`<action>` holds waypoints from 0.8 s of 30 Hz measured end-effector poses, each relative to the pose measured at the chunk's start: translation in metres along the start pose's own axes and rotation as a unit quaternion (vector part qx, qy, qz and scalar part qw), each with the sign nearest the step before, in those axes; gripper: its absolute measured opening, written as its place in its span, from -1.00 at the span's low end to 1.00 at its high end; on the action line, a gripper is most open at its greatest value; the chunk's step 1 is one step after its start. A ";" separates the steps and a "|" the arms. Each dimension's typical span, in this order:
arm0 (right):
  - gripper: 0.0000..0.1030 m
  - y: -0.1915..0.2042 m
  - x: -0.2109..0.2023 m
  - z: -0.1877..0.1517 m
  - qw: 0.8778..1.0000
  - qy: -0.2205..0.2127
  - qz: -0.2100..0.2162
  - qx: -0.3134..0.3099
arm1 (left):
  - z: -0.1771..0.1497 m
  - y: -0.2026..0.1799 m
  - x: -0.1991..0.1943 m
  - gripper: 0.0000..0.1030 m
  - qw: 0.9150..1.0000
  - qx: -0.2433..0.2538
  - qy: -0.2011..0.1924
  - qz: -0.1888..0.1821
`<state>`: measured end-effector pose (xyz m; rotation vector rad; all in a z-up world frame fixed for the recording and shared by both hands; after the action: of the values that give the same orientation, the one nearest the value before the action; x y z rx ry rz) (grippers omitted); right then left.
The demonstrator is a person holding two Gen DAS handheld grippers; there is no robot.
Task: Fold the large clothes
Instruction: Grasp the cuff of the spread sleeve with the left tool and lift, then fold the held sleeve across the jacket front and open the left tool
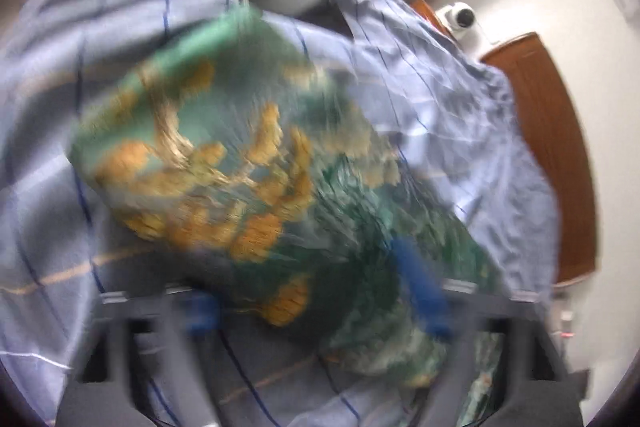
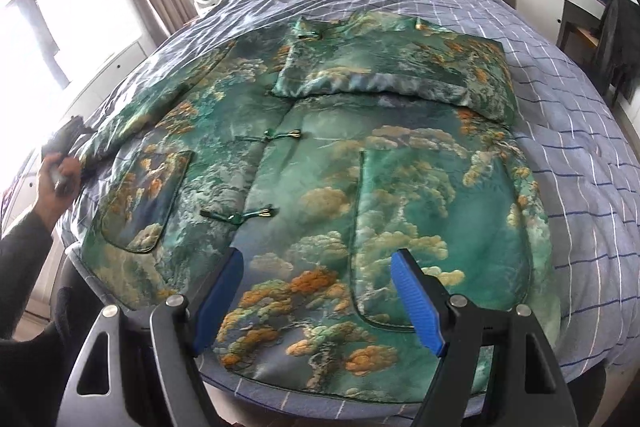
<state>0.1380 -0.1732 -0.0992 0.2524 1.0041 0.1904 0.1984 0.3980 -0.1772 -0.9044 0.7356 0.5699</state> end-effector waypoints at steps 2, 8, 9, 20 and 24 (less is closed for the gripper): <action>0.51 0.001 -0.001 -0.002 1.000 -0.001 -0.001 -0.003 | 0.004 -0.016 -0.004 -0.74 0.998 0.049 -0.005 0.033; 0.51 -0.003 -0.003 -0.003 1.000 -0.006 0.012 0.009 | -0.005 -0.127 -0.073 -0.81 0.952 0.270 -0.121 0.079; 0.51 -0.004 -0.004 -0.003 1.000 -0.008 0.013 0.010 | -0.011 -0.150 -0.084 -0.81 0.939 0.306 -0.138 0.075; 0.52 -0.043 -0.029 0.003 0.997 -0.050 0.009 0.064 | -0.203 -0.364 -0.103 -0.80 0.777 0.606 -0.169 -0.021; 0.52 -0.066 -0.040 0.000 0.994 -0.062 -0.005 0.088 | -0.282 -0.377 -0.052 -0.80 0.730 0.674 -0.110 -0.012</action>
<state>0.1195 -0.2471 -0.0860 0.4147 0.8994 0.0764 0.3429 -0.0396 -0.0683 0.5258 0.6942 0.0001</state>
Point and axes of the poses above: each gripper's, at about its wrist camera, not at the fingertips, and x roughly the way its jaws point, y to its left, z to its top, the point moved 4 cm from there along x, roughly the way its jaws point, and after that the axes turned 10 degrees about x, right-handed, at the moved point
